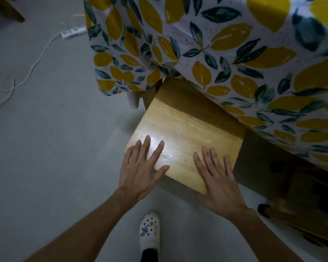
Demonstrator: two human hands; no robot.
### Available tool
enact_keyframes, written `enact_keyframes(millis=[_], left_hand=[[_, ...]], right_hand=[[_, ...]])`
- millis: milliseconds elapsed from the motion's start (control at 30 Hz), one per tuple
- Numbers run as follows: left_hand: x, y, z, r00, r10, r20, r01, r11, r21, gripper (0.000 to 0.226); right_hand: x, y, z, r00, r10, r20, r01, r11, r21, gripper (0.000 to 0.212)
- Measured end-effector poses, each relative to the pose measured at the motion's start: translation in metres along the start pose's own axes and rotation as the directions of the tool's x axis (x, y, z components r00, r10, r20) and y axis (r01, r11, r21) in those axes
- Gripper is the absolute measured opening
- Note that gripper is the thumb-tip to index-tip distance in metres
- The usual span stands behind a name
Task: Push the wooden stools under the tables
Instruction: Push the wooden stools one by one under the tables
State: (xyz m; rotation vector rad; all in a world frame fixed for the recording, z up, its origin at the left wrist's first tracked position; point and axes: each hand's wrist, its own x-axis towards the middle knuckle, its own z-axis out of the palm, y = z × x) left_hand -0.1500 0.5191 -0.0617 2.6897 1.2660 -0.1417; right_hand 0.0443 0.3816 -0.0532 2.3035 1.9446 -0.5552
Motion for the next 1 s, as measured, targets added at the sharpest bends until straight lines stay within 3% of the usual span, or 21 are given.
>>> enact_keyframes(millis=[167,333,600,833,1000], left_hand=[[0.013,-0.014,0.010,0.997,0.066,0.046,-0.066,0.998,-0.002,0.074],[0.042,-0.025,0.005,0.993,0.105,0.060,-0.104,0.994,-0.022,0.073],[0.108,-0.031,-0.006,0.979,0.162,0.124,-0.157,0.986,-0.048,0.072],[0.113,-0.013,-0.006,0.982,0.118,0.150,-0.113,0.993,-0.040,0.073],[0.115,-0.007,-0.019,0.963,0.083,0.256,-0.086,0.996,0.001,0.075]], right_hand=[[0.006,-0.024,0.019,0.968,0.234,-0.085,-0.232,0.972,0.031,0.101],[0.031,-0.016,0.015,0.963,0.229,-0.142,-0.231,0.973,0.005,0.098],[0.076,0.002,-0.003,0.950,0.286,-0.123,-0.286,0.958,0.021,0.098],[0.079,0.025,-0.019,0.971,0.236,-0.047,-0.237,0.971,-0.016,0.101],[0.070,0.013,-0.034,0.963,0.269,-0.001,-0.268,0.960,0.085,0.092]])
